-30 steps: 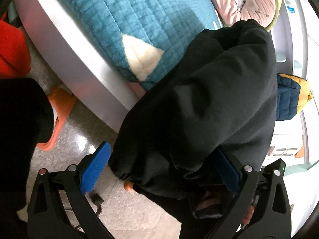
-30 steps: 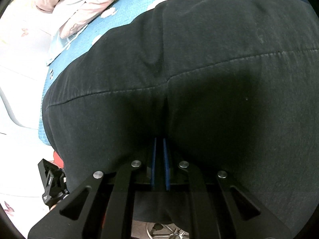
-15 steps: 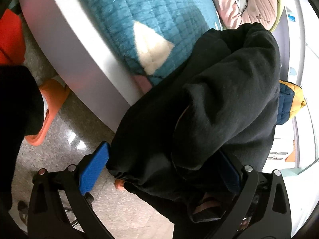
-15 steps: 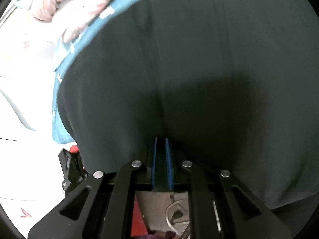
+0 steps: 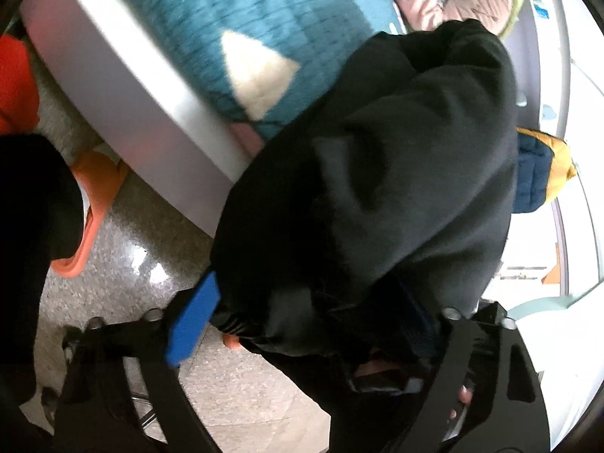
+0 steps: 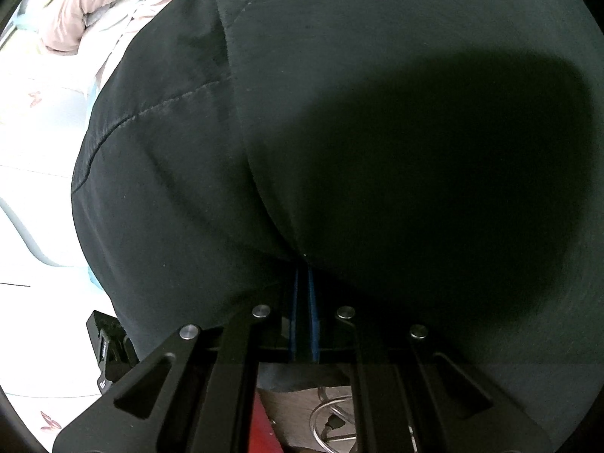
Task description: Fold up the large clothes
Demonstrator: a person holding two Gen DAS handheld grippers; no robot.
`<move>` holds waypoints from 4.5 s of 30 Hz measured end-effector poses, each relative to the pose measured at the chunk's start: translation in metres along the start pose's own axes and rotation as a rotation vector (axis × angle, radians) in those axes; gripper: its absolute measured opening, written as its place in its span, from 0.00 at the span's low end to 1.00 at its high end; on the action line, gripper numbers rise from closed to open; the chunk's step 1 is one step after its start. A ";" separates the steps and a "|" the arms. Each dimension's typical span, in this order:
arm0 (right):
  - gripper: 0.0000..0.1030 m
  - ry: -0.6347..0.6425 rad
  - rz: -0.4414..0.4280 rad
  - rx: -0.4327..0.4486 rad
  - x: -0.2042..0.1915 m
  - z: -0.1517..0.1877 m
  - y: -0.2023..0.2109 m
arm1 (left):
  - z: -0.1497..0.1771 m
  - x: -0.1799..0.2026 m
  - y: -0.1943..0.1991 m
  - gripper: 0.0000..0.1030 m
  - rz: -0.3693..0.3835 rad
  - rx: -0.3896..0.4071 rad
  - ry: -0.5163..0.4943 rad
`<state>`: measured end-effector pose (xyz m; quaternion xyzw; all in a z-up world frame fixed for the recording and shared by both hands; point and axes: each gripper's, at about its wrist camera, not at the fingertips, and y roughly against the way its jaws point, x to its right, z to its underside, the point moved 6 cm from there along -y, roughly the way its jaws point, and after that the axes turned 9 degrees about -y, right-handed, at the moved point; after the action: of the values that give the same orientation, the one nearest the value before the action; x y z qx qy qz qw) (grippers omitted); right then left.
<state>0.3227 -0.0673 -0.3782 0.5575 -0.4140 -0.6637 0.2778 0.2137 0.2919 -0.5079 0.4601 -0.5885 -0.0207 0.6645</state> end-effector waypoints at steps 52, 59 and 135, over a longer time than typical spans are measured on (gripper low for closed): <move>0.42 -0.114 -0.240 0.210 -0.001 0.079 0.053 | 0.052 -0.048 -0.035 0.96 0.354 0.228 0.431; 0.42 -0.102 -0.223 0.194 -0.005 0.075 0.049 | 0.052 -0.046 -0.053 0.96 0.478 0.249 0.485; 0.30 0.402 -0.156 0.420 -0.130 0.087 0.091 | 0.016 0.086 0.037 0.89 -0.335 0.083 -0.683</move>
<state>0.2592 0.0161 -0.2308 0.7531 -0.4350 -0.4591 0.1809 0.2082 0.2552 -0.4210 0.5430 -0.6930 -0.2572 0.3985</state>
